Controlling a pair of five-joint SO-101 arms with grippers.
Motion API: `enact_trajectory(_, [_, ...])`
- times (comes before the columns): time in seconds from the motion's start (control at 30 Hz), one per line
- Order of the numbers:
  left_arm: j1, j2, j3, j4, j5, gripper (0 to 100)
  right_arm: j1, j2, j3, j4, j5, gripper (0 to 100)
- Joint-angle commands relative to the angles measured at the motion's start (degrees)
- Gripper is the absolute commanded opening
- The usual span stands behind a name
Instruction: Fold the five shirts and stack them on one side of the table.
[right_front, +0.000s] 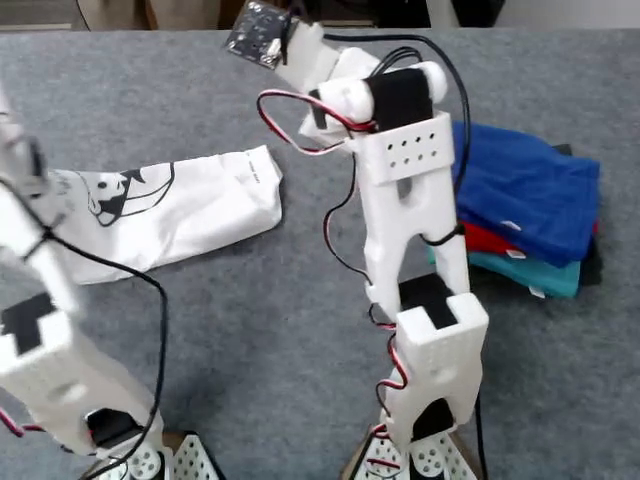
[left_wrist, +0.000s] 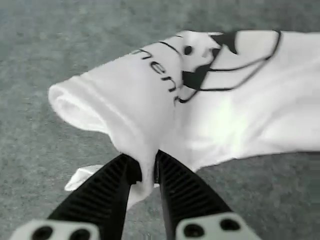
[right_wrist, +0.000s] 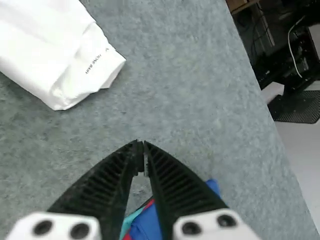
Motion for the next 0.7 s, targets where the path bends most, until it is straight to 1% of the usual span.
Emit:
enact_trajectory(0.0, [10.37, -6.29, 3.96, 0.53, 2.11, 2, 3.21, -3.03, -0.48, -1.32, 1.32, 0.2])
enact_trajectory(0.1, [17.14, -6.73, 4.13, 0.53, 7.91, 2, 5.93, -3.03, -0.4, -1.05, 5.19, 0.2])
enact_trajectory(0.17, [21.27, -6.2, 4.13, 0.0, 10.46, 2, 8.13, -2.95, -0.4, -1.05, 6.15, 0.2])
enact_trajectory(0.27, [26.11, -5.14, 4.13, -3.6, 13.27, 2, 10.86, -2.86, -0.4, -1.49, 6.59, 0.2])
enact_trajectory(0.3, [27.52, -4.7, 4.13, -5.27, 14.33, 2, 11.21, -3.03, -0.4, -1.76, 8.0, 0.2])
enact_trajectory(0.47, [32.88, -1.45, 4.13, -15.56, 20.4, 2, 10.42, -3.03, -0.31, 1.32, 14.24, 0.2])
enact_trajectory(0.67, [36.4, 2.59, 4.13, -20.92, 24.35, 2, 10.42, -3.03, -0.4, 2.02, 15.74, 0.2])
